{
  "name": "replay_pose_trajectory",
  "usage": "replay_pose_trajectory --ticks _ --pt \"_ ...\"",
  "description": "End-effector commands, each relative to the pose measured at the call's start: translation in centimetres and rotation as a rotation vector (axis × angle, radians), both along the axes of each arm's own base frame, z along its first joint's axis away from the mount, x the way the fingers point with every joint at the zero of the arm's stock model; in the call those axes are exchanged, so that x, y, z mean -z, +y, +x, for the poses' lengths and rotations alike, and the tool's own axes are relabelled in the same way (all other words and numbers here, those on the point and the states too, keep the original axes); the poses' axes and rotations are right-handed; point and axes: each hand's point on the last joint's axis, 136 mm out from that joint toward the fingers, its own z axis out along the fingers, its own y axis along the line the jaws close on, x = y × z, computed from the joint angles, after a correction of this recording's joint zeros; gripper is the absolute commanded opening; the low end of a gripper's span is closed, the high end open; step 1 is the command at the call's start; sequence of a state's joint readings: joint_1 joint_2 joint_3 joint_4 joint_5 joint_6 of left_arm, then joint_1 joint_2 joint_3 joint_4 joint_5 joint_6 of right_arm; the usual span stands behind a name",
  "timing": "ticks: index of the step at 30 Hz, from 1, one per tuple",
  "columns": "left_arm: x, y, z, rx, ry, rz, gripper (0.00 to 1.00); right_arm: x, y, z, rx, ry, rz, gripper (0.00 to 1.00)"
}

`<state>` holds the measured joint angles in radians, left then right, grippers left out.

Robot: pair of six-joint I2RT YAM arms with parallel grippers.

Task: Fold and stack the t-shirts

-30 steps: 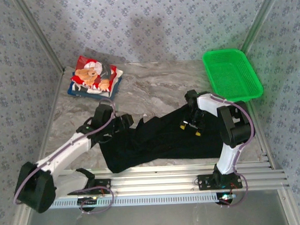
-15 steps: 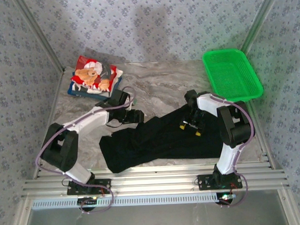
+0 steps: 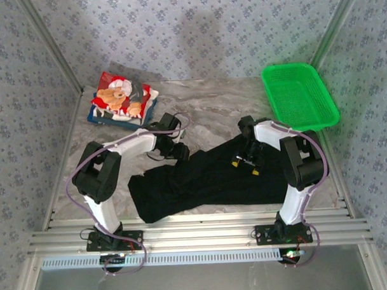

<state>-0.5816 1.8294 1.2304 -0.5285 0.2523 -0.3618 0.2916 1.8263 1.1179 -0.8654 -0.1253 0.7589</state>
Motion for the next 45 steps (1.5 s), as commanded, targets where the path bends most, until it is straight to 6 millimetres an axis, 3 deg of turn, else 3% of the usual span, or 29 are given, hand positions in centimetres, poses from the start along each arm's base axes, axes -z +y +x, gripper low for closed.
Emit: replay_pose_trajectory --ticks 1,4,10,15,23,29,40,45 --pt "0.1 0.6 1.1 0.018 -0.02 0.065 0.23 2.7 -0.5 -0.6 -0.04 0.015 -0.04 0.76" --pt "0.0 0.6 1.9 0.042 -0.035 0.083 0.01 2.7 -0.6 -0.9 -0.042 0.023 -0.04 0.76" --pt "-1.5 1.2 4.2 0.063 -0.069 0.095 0.0 2.6 -0.7 -1.1 -0.043 0.03 -0.037 0.77" --pt "-5.6 2.3 8.2 0.066 -0.196 0.143 0.0 2.5 -0.7 -1.1 -0.047 0.032 -0.034 0.77" --pt "-12.9 3.5 16.4 0.06 -0.431 0.254 0.0 2.5 -0.7 -1.1 -0.052 0.032 -0.032 0.77" --pt "-16.9 4.3 21.2 0.055 -0.585 0.381 0.0 2.7 -0.7 -1.1 -0.058 0.031 -0.033 0.77" --pt "-19.4 5.5 26.6 0.018 -0.768 0.45 0.0 3.1 -0.6 -0.9 -0.075 0.047 -0.034 0.77" --pt "-18.8 6.0 28.3 -0.002 -0.802 0.469 0.0 3.0 -0.4 -0.8 -0.08 0.051 -0.027 0.77"
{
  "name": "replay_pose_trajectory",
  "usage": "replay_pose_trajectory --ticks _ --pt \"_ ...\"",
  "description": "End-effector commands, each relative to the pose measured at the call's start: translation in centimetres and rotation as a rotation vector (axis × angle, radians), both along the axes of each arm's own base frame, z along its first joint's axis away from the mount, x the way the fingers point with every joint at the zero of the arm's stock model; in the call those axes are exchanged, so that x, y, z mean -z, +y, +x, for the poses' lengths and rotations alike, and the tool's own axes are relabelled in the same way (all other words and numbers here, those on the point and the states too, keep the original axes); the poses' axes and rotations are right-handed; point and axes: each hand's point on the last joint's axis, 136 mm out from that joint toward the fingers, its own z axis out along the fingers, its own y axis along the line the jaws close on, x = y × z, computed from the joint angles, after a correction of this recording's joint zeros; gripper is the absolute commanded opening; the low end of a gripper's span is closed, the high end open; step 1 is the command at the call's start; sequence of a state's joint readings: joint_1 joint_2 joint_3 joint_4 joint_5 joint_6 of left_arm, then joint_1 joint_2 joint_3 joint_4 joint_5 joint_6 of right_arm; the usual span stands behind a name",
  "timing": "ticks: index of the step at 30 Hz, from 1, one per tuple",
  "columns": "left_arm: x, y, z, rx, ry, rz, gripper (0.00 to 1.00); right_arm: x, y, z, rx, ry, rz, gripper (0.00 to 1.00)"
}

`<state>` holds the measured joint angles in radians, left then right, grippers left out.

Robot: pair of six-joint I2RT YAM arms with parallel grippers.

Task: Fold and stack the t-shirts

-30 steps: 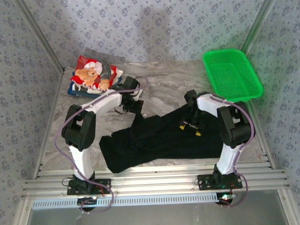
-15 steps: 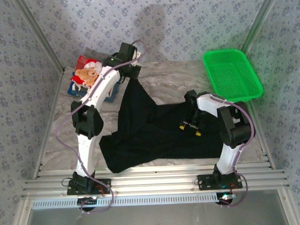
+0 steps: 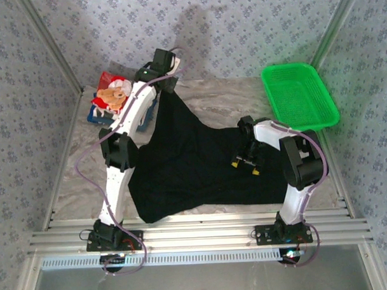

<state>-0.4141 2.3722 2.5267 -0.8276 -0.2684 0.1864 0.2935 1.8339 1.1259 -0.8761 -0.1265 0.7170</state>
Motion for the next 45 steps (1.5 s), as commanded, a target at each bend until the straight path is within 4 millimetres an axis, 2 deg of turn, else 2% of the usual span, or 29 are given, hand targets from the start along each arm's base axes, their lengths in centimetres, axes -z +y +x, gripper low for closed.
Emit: replay_pose_trajectory --ticks 1,5,7,10,14,16,17,19,26,29,31,34,36,41,45 --pt "-1.1 0.8 1.9 -0.023 -0.08 0.026 0.0 3.0 -0.4 -0.7 -0.037 0.045 -0.03 0.77" --pt "-0.3 2.2 2.0 -0.059 -0.065 0.073 0.0 2.3 -0.5 -0.5 -0.035 0.03 -0.023 0.79" --pt "-0.4 2.5 1.6 -0.065 -0.053 0.063 0.0 1.2 -0.7 0.0 -0.038 -0.012 -0.021 0.82" --pt "-1.2 2.5 0.6 -0.065 -0.036 0.042 0.0 -1.5 -0.9 1.5 -0.047 -0.1 -0.006 0.87" --pt "-1.7 4.0 -1.8 -0.11 0.034 0.032 0.0 -6.0 -2.0 3.3 -0.07 -0.225 -0.011 0.99" --pt "-1.8 4.6 -3.1 -0.124 0.063 0.028 0.0 -7.3 -2.9 3.6 -0.046 -0.265 -0.008 1.0" --pt "-1.9 5.1 -3.9 -0.135 0.073 0.033 0.0 -8.7 -3.3 4.8 -0.024 -0.314 0.01 1.0" --pt "-1.9 6.3 -5.4 -0.16 0.09 0.032 0.0 -9.4 -3.9 5.6 0.002 -0.339 0.04 1.0" --pt "-0.1 11.7 -12.3 -0.243 0.179 0.068 0.0 -10.2 -7.6 7.5 0.061 -0.362 -0.001 1.0" --pt "0.5 14.0 -14.8 -0.285 0.194 0.046 0.0 -10.0 -8.6 8.2 0.088 -0.355 -0.005 1.0" --pt "1.1 14.8 -16.0 -0.293 0.203 0.026 0.0 -9.7 -8.5 9.1 0.112 -0.368 0.022 1.0" --pt "2.1 14.6 -16.6 -0.265 0.215 0.009 0.0 -9.3 -8.0 10.8 0.13 -0.379 0.057 0.97" --pt "2.7 14.2 -16.8 -0.258 0.234 -0.008 0.0 -8.6 -7.3 11.8 0.16 -0.374 0.102 0.92" --pt "2.6 13.5 -16.6 -0.256 0.223 -0.063 0.0 -6.9 -6.7 13.6 0.225 -0.363 0.128 0.81" --pt "2.7 13.3 -16.6 -0.259 0.224 -0.082 0.0 -5.5 -6.0 13.6 0.229 -0.316 0.116 0.74"
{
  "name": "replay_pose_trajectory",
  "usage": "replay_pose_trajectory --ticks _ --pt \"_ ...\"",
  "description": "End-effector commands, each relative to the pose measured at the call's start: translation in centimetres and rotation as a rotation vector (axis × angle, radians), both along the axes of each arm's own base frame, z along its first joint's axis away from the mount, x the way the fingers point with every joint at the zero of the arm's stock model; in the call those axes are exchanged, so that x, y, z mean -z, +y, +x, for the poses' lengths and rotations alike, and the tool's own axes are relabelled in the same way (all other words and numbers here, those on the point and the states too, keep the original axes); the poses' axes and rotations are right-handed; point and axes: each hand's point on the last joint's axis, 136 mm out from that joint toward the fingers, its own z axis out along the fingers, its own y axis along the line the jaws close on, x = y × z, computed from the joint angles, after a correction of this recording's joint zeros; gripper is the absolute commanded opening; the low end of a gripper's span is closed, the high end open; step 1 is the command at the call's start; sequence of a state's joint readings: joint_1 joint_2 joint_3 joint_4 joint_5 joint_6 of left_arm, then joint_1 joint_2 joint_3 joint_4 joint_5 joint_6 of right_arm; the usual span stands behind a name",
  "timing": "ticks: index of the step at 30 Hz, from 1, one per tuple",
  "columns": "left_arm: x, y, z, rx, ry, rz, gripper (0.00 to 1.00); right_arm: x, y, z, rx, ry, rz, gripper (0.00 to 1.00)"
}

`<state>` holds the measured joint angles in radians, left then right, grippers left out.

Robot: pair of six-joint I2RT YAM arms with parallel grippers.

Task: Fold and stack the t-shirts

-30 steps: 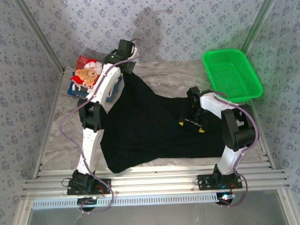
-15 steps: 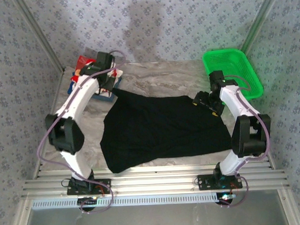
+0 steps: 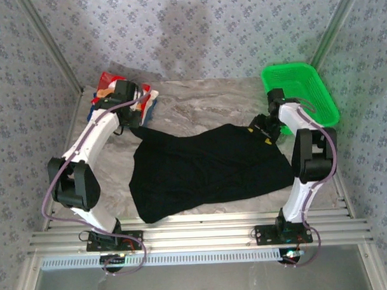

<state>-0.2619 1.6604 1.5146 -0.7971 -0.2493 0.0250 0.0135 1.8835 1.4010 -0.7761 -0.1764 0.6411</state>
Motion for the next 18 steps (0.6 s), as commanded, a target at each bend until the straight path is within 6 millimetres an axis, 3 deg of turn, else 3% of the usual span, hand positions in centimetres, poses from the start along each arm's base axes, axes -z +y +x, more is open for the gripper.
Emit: replay_pose_trajectory --ticks 1,9,18 --pt "-0.8 -0.7 0.1 -0.005 -0.034 -0.05 0.0 0.5 0.9 0.7 0.035 0.018 0.027 0.73" --pt "-1.5 -1.4 0.1 -0.002 -0.056 -0.075 0.0 1.6 0.0 1.9 0.082 0.033 -0.01 0.6" --pt "-2.2 -1.5 -0.1 0.003 -0.066 -0.068 0.0 3.5 -0.6 2.5 0.097 0.077 -0.047 0.57"
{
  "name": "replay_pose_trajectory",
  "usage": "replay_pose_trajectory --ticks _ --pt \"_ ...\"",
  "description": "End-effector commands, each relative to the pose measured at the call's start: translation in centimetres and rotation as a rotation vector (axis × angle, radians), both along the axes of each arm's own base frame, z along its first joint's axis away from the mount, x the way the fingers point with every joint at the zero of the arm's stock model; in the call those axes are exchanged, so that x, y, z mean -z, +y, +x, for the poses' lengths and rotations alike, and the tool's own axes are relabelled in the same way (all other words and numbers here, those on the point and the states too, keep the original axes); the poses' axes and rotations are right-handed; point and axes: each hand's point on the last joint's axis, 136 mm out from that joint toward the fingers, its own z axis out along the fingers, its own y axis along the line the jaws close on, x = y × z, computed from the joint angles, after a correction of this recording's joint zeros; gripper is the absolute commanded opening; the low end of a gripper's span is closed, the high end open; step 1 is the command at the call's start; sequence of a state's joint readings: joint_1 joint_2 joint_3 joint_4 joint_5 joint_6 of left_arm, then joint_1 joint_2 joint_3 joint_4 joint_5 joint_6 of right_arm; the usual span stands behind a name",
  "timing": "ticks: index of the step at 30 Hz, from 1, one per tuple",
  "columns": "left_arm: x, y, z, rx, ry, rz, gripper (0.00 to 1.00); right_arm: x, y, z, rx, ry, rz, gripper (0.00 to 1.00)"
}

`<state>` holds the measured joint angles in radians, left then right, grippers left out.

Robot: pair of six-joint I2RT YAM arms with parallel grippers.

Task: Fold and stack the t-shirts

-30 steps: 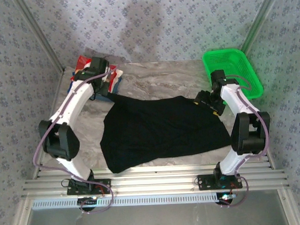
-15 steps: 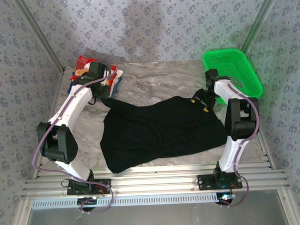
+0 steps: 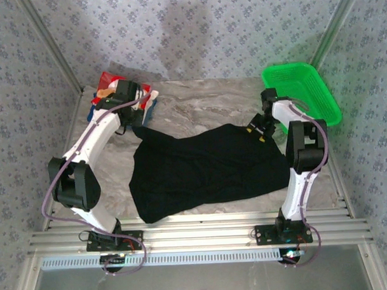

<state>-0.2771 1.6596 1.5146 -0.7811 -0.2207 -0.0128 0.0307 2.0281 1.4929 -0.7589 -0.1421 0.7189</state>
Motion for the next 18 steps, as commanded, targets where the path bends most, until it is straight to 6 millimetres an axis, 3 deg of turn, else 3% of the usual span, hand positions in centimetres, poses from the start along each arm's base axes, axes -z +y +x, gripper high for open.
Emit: replay_pose_trajectory --ticks 1,7,11,18 --pt "-2.1 -0.2 -0.3 0.001 -0.055 -0.016 0.0 0.4 -0.9 0.3 0.028 0.032 -0.034 0.57" --pt "-2.1 0.0 -0.5 -0.002 -0.053 -0.007 0.0 0.9 -1.5 0.6 0.04 0.037 -0.058 0.52" --pt "-1.9 0.1 -0.7 -0.005 -0.05 0.004 0.0 1.2 -2.1 1.2 0.058 0.036 -0.066 0.41" --pt "-2.0 0.0 -0.9 -0.003 -0.049 0.01 0.0 0.0 -2.5 3.2 0.066 -0.022 -0.069 0.21"
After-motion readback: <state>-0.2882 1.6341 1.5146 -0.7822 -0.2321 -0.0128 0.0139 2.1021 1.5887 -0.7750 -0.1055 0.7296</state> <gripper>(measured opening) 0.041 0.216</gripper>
